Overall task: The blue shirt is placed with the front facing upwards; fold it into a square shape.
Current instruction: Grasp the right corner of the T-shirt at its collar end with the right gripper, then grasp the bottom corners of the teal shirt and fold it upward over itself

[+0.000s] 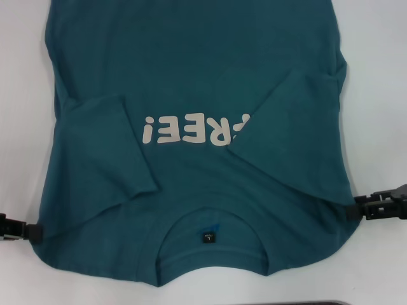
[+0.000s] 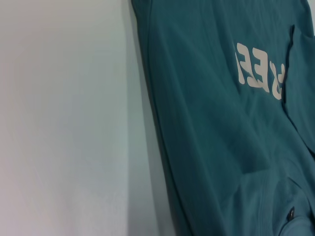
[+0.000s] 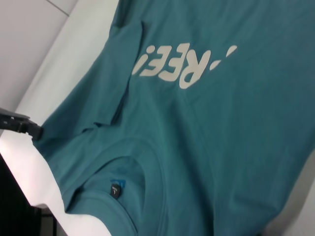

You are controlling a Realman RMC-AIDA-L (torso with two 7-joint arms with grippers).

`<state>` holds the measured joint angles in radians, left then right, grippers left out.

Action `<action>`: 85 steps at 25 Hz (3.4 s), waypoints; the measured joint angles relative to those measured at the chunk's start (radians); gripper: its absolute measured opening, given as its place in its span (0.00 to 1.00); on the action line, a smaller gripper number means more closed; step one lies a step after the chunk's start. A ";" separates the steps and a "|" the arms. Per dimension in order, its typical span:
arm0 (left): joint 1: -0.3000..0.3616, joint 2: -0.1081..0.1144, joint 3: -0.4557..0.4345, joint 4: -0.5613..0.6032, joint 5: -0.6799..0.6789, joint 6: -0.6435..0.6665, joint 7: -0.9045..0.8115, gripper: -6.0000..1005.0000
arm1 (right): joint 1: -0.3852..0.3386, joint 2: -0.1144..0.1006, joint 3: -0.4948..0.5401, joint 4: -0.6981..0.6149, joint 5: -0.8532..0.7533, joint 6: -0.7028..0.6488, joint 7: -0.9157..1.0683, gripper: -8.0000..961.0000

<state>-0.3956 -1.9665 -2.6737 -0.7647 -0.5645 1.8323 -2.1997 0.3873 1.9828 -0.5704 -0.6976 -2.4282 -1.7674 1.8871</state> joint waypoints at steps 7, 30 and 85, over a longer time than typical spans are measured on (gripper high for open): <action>-0.007 0.000 0.000 0.001 0.000 -0.001 -0.001 0.01 | 0.017 0.011 0.011 -0.012 -0.038 0.013 0.000 0.55; -0.001 0.030 0.000 0.003 0.010 0.014 -0.008 0.01 | -0.084 -0.017 0.085 -0.012 -0.036 0.010 -0.011 0.04; -0.259 0.006 -0.053 0.101 -0.161 -0.212 0.006 0.01 | 0.060 -0.027 0.334 0.051 0.085 0.112 -0.102 0.04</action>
<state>-0.6542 -1.9609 -2.7271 -0.6639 -0.7253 1.6207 -2.1935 0.4473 1.9557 -0.2368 -0.6464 -2.3431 -1.6550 1.7855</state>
